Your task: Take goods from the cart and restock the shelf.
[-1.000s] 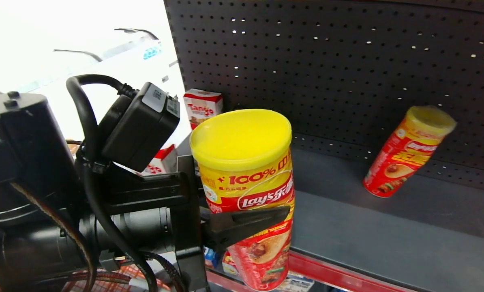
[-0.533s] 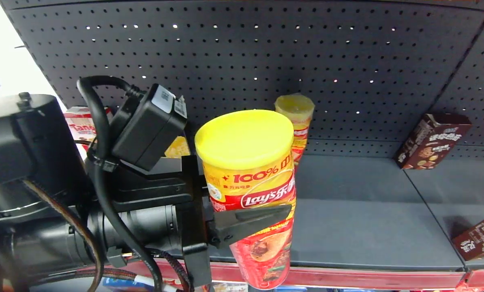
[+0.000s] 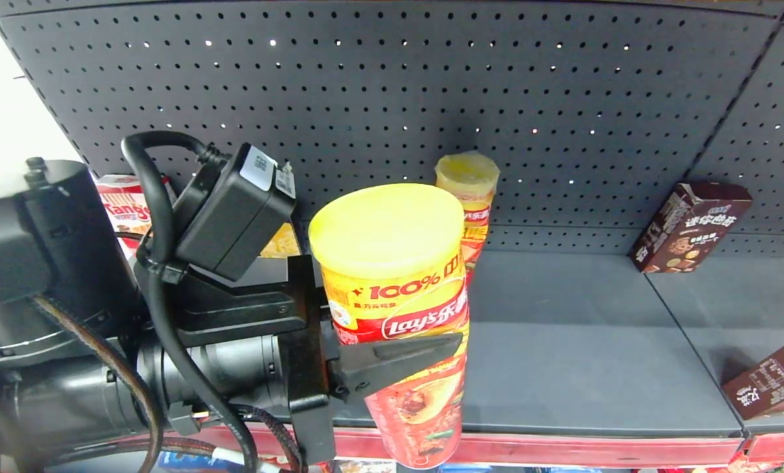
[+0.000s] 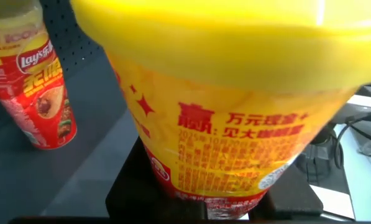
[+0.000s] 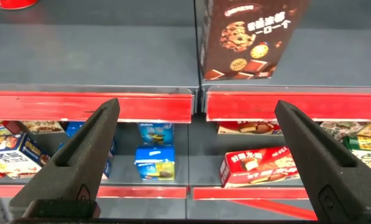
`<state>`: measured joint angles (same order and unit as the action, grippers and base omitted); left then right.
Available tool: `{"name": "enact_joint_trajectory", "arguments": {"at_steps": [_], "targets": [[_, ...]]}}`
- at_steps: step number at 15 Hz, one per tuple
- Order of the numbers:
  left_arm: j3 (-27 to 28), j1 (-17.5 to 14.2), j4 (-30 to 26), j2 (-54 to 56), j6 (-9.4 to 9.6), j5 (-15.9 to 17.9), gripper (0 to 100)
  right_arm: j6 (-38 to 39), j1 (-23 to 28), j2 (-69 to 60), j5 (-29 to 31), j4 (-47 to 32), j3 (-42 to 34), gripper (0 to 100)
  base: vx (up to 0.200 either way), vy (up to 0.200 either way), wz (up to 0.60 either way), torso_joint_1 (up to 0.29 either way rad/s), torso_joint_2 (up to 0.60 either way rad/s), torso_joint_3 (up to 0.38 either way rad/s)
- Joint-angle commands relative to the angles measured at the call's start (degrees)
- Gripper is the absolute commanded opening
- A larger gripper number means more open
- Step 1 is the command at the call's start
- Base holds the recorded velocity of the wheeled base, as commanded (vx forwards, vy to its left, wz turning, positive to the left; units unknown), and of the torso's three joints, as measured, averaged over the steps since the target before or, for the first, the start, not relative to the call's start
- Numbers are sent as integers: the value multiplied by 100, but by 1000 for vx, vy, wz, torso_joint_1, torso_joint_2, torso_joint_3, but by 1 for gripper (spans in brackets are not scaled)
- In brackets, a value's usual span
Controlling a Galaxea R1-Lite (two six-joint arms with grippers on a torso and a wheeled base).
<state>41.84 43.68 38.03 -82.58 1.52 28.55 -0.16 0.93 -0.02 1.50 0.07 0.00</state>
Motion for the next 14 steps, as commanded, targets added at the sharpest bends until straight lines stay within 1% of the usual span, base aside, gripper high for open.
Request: {"name": "enact_joint_trajectory", "arguments": {"at_steps": [1,3,4,5,6,10,12,13,14], "targets": [[-53,-9,55,5,-3,1,0,-2,-5,2,8,1,0,100,0,0,0,0,0,0],[-158,-44,64,23,-3,1,0,-2,-5,2,8,1,0,100,0,0,0,0,0,0],[-167,-202,169,23,-3,1,0,-2,-5,2,8,1,0,100,0,0,0,0,0,0],[-123,-228,204,23,-12,10,0,-2,-5,2,8,1,0,100,0,0,0,0,0,0],[-88,-325,204,31,-21,10,0,-2,-5,2,8,1,0,100,0,0,0,0,0,0],[-132,-378,213,58,-29,10,0,-28,-5,2,-18,-25,0,100,0,0,0,0,0,0],[-62,-606,213,58,-126,10,0,-98,-5,2,-150,10,0,100,0,0,0,0,0,0],[-9,-633,204,58,-135,1,0,-204,-5,2,-168,19,0,100,0,0,0,0,0,0],[0,-676,204,67,-144,1,0,-98,-5,161,-211,89,492,100,0,0,0,0,0,0]]}}
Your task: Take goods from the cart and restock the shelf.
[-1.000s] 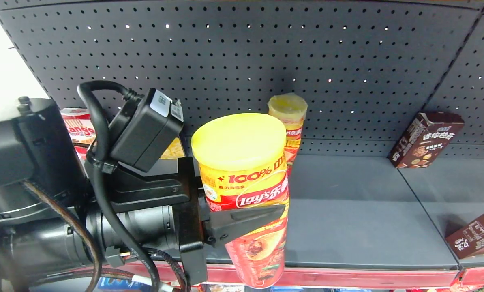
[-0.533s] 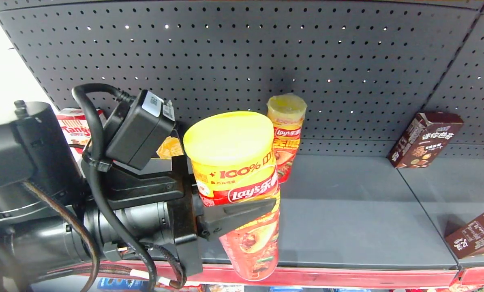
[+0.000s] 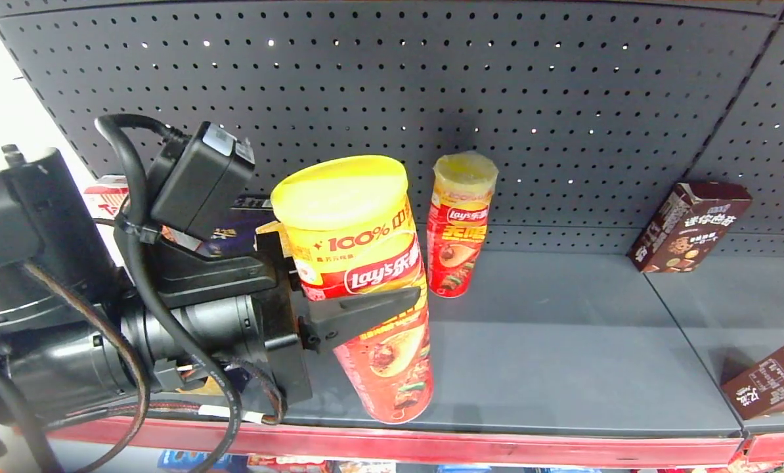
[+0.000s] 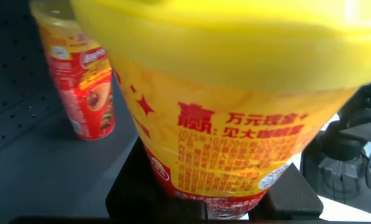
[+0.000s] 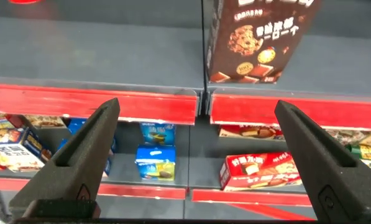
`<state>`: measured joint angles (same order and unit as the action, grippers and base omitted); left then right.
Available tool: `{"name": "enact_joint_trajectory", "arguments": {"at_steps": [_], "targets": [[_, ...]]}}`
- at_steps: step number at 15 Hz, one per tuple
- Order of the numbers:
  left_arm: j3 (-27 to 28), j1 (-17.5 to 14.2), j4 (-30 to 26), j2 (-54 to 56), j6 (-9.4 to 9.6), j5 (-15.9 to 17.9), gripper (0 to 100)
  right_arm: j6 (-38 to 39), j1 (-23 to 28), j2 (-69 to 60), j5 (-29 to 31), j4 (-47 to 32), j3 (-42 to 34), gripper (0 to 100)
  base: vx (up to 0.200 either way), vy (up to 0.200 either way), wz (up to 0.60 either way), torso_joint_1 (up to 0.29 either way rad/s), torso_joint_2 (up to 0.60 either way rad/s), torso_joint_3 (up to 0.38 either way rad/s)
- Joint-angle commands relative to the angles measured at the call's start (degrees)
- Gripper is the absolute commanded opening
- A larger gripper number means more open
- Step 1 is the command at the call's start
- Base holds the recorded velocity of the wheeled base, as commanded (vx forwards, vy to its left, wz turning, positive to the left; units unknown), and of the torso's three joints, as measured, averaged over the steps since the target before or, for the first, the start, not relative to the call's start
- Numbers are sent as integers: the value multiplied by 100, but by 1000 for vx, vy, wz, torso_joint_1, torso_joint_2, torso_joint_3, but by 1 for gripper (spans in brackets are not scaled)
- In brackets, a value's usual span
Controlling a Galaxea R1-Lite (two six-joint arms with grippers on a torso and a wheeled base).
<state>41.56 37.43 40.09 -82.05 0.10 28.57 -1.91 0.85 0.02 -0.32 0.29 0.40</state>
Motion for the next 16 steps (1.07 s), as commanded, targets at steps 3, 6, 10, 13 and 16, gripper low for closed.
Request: {"name": "enact_joint_trajectory", "arguments": {"at_steps": [3,6,10,13,16], "targets": [[-174,-174,-2,295,-36,8,0,842,-156,2327,-118,50,2570,100,0,0,0,0,0,0],[-324,-183,-10,392,-45,8,0,402,-621,3469,-707,103,3071,100,0,0,0,0,0,0],[-376,-183,-2,392,-45,8,0,-143,-1412,4612,-768,138,3423,100,0,0,0,0,0,0],[-376,-192,-10,357,-45,8,0,-222,-1755,5438,-803,410,3906,100,0,0,0,0,0,0],[-350,-192,-19,304,-45,8,0,-292,-1993,6185,-1049,999,4266,100,0,0,0,0,0,0]]}}
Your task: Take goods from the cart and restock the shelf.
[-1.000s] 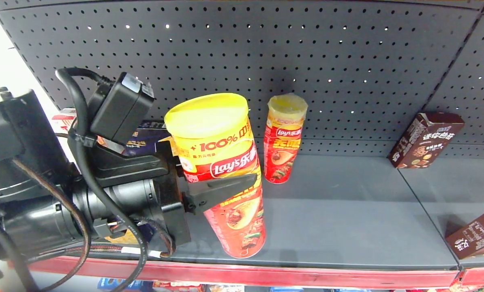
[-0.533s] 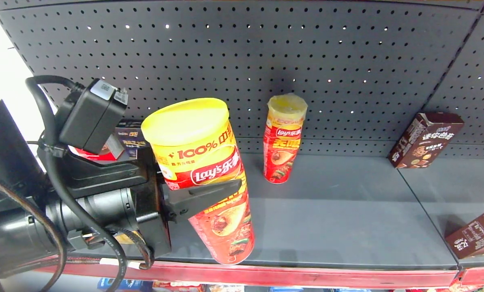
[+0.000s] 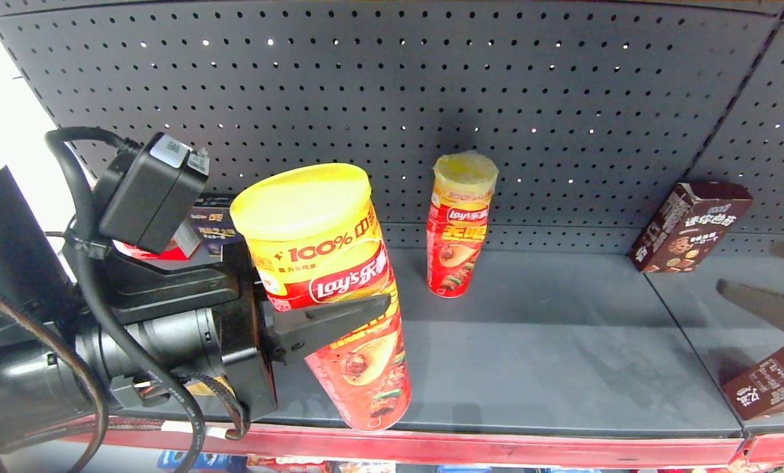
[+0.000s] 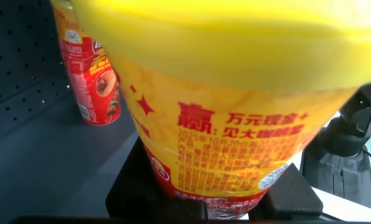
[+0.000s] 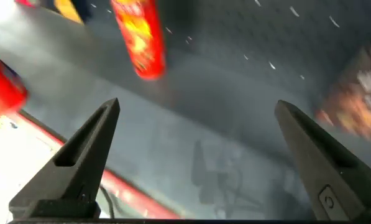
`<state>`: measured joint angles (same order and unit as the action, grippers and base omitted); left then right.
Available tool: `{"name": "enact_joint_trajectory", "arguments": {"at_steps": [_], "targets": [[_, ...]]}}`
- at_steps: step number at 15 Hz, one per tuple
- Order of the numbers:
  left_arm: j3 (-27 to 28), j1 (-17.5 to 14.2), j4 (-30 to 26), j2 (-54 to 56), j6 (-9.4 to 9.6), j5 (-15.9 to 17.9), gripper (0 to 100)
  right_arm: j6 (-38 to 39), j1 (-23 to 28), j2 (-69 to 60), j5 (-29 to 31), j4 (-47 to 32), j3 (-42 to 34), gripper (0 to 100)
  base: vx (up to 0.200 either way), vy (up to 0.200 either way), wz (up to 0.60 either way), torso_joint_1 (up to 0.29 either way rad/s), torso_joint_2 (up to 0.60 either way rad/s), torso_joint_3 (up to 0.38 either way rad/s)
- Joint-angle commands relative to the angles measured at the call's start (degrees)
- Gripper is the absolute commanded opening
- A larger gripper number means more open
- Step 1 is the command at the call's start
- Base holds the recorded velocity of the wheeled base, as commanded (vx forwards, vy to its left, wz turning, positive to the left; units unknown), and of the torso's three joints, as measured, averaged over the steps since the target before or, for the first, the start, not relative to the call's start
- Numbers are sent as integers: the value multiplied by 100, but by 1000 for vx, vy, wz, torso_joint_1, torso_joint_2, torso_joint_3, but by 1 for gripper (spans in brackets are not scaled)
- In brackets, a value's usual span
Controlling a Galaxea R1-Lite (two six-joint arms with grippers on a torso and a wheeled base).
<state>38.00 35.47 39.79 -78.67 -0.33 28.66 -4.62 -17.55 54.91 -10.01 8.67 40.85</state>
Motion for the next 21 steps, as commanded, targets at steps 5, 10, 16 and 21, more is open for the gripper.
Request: {"name": "enact_joint_trajectory", "arguments": {"at_steps": [5,10,16,21], "targets": [[15,12,-6,-96,-73,-10,0,-935,-161,1971,-1390,1058,512,100,0,0,0,0,0,0],[41,12,20,-123,-125,-1,0,-1120,-38,3290,-2752,2060,1382,100,0,0,0,0,0,0],[41,3,38,-96,-169,-1,0,-1480,112,4248,-3561,2403,1865,100,0,0,0,0,0,0],[6,3,38,-88,-169,-1,0,-1322,33,5091,-3394,2385,2305,100,0,0,0,0,0,0]]}}
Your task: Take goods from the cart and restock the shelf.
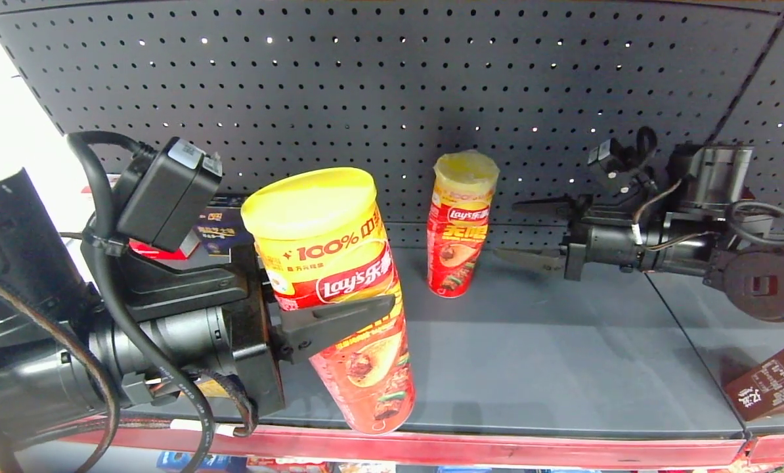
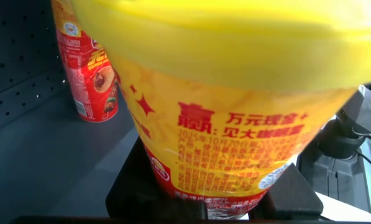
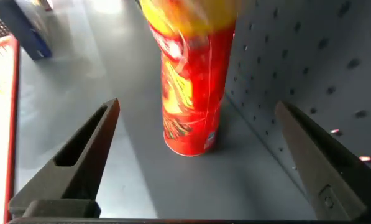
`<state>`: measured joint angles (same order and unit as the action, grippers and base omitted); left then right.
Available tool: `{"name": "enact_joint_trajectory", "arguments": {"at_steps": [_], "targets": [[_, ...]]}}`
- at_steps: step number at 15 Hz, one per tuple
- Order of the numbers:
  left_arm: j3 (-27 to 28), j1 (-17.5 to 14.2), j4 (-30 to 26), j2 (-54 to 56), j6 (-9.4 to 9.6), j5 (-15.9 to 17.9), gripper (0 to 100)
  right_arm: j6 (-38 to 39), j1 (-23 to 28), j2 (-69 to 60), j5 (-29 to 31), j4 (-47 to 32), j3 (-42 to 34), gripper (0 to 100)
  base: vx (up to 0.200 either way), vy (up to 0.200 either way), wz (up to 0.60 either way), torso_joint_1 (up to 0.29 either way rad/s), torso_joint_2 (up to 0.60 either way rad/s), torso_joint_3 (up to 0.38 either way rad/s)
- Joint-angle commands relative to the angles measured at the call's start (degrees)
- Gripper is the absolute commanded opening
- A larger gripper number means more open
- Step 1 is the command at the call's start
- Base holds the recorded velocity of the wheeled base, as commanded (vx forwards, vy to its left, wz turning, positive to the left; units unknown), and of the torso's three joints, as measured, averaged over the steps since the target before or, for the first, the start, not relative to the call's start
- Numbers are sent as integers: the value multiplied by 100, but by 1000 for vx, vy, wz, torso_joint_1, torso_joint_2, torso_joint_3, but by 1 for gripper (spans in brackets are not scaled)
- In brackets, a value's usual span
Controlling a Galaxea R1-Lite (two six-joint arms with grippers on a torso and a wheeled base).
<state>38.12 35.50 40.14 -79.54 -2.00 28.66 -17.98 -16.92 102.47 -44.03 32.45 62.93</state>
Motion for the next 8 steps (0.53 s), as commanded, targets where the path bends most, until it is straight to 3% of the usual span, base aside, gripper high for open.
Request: {"name": "enact_joint_trajectory", "arguments": {"at_steps": [1,8], "targets": [[11,1,2,0,-2,-1,0,14,-101,563,9,7,264,100,0,0,0,0,0,0],[-15,-52,11,9,-2,-1,0,190,-382,1126,9,51,747,100,0,0,0,0,0,0]]}}
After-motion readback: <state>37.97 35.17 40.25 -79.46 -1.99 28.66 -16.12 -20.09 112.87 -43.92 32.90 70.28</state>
